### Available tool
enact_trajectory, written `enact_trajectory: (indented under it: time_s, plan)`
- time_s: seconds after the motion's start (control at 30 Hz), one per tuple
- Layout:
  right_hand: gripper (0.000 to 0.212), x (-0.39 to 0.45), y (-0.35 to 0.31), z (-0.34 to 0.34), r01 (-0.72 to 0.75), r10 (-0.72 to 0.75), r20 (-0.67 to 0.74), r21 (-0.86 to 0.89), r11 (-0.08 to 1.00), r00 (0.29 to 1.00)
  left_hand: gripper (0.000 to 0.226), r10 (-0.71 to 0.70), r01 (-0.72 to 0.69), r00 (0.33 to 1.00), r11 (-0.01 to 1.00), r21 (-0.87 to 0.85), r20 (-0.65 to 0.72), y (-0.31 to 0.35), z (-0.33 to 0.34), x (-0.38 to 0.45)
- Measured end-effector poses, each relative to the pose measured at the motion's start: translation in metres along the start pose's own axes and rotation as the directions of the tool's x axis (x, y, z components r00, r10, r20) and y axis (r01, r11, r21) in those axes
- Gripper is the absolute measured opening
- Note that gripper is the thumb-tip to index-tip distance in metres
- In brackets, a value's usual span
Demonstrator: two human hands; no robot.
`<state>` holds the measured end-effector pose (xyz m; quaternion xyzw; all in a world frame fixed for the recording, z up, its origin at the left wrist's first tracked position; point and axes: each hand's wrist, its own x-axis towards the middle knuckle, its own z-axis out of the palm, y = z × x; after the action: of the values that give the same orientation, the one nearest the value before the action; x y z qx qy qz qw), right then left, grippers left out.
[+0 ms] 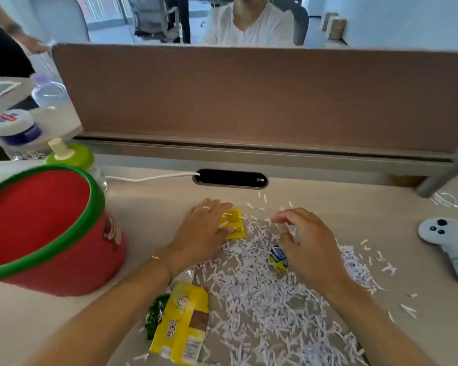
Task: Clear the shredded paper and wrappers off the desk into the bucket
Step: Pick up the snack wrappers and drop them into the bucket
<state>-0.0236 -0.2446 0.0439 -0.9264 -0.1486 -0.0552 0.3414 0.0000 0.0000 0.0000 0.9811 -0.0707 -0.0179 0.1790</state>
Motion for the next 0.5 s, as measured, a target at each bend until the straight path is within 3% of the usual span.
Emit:
enact_trajectory:
  time_s: [0.23, 0.5]
  plan:
    - [0.025, 0.001, 0.026, 0.02, 0.015, -0.016, -0.005, -0.107, 0.994, 1.0, 0.075, 0.11, -0.097, 0.993, 0.972, 0.215, -0.048, -0.002, 0.013, 0.012]
    - [0.023, -0.005, 0.036, 0.021, 0.044, -0.051, -0.026, -0.226, 0.973, 0.998, 0.056, 0.042, -0.003, 0.98, 0.98, 0.197, -0.192, -0.008, 0.019, 0.016]
